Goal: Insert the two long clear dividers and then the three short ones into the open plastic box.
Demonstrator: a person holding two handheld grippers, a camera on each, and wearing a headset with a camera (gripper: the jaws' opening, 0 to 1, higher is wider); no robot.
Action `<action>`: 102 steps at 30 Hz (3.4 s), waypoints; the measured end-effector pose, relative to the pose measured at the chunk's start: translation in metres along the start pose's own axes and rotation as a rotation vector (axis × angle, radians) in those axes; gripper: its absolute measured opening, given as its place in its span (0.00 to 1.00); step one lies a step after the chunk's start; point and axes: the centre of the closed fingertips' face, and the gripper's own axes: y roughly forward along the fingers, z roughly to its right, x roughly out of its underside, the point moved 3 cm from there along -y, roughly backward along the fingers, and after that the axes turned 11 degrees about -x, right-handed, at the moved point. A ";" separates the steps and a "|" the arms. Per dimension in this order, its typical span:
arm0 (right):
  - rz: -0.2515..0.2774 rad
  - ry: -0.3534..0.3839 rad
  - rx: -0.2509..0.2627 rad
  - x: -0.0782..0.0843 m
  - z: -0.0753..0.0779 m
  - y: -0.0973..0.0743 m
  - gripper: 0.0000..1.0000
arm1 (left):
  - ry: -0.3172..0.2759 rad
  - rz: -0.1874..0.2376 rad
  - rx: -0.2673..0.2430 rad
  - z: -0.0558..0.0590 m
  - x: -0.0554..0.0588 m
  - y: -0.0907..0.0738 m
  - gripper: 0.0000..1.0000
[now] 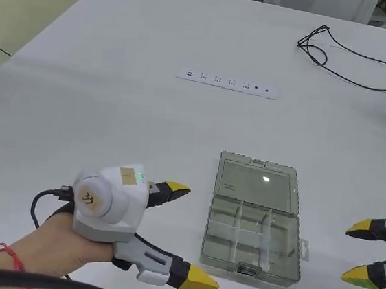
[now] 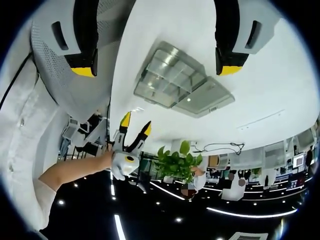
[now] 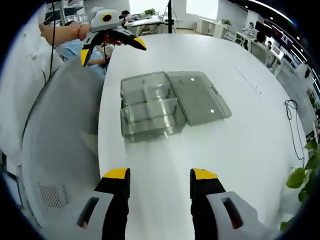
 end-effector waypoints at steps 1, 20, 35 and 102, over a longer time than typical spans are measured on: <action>-0.021 -0.006 0.001 0.007 0.001 0.000 0.49 | 0.000 -0.002 0.000 0.000 0.000 0.000 1.00; -0.320 -0.088 -0.010 0.092 0.018 0.010 0.50 | -0.017 -0.012 -0.008 -0.002 0.003 -0.002 1.00; -0.366 -0.111 -0.022 0.100 0.023 0.012 0.43 | -0.025 -0.017 -0.008 -0.004 0.004 -0.002 0.99; -0.011 -0.252 0.181 -0.079 -0.028 0.003 0.33 | -0.403 0.000 0.036 0.021 -0.039 0.033 0.61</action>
